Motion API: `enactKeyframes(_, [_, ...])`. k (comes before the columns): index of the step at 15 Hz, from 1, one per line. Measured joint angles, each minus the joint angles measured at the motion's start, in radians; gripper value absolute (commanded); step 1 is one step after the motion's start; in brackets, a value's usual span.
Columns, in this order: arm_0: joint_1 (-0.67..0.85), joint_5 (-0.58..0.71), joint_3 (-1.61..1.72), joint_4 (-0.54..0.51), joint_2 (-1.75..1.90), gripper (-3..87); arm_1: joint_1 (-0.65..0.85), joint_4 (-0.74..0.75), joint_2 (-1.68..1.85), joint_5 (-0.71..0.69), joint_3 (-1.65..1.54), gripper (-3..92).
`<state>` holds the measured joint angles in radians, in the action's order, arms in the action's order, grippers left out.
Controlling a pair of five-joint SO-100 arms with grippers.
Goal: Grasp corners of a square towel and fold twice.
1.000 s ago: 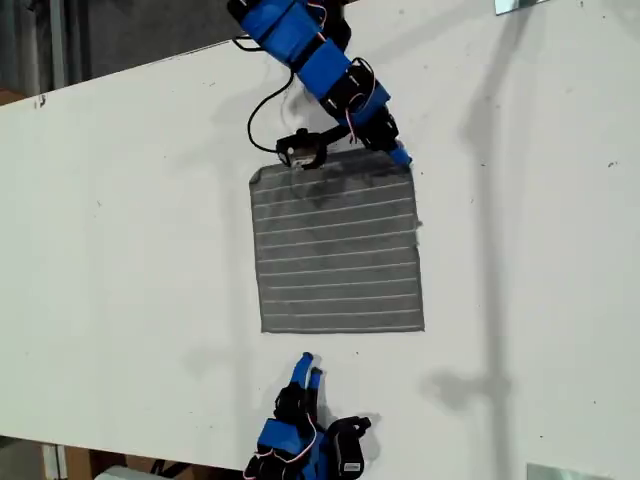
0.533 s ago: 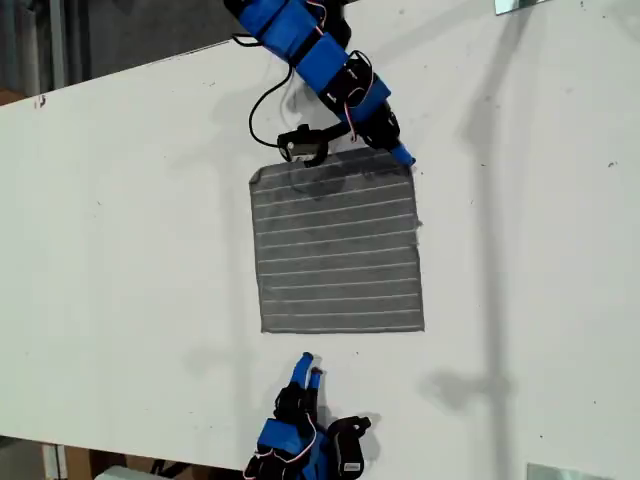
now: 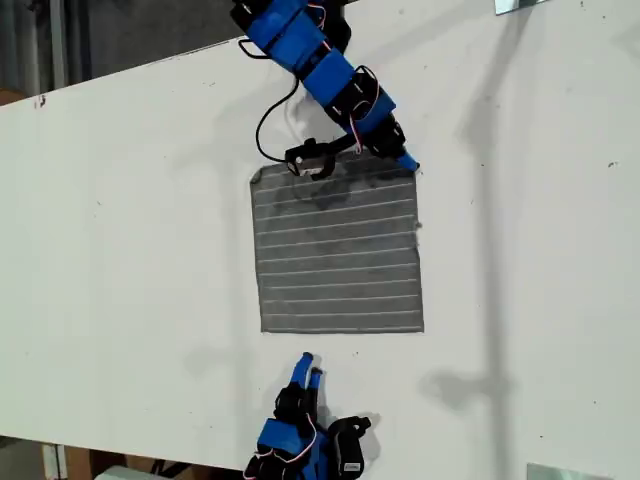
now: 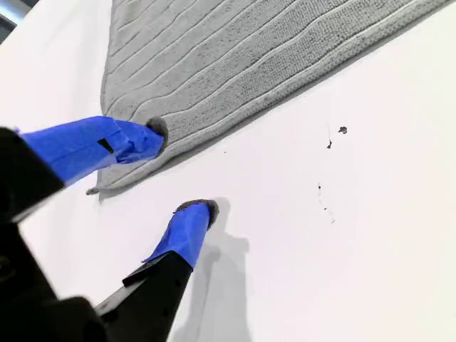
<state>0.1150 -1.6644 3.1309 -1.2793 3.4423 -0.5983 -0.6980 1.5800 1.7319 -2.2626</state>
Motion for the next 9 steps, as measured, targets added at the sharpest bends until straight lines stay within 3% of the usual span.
enactKeyframes(1, [0.000, 0.000, 0.000, 0.000, 0.000, 18.4, 0.006, -0.002, -0.023, -0.009, 0.026, 2.4])
enactKeyframes(2, [-0.002, 0.000, 0.000, 0.000, 0.000, 18.4, 0.011, -0.012, -0.035, -0.012, 0.048, -0.1])
enactKeyframes(5, [-0.025, 0.000, 0.000, 0.009, 0.003, 15.9, 0.029, -0.072, -0.069, -0.021, 0.124, -0.1])
enactKeyframes(9, [-0.124, 0.015, -0.143, 0.098, -0.066, 15.6, 0.035, -0.104, -0.069, -0.031, 0.147, -0.1])
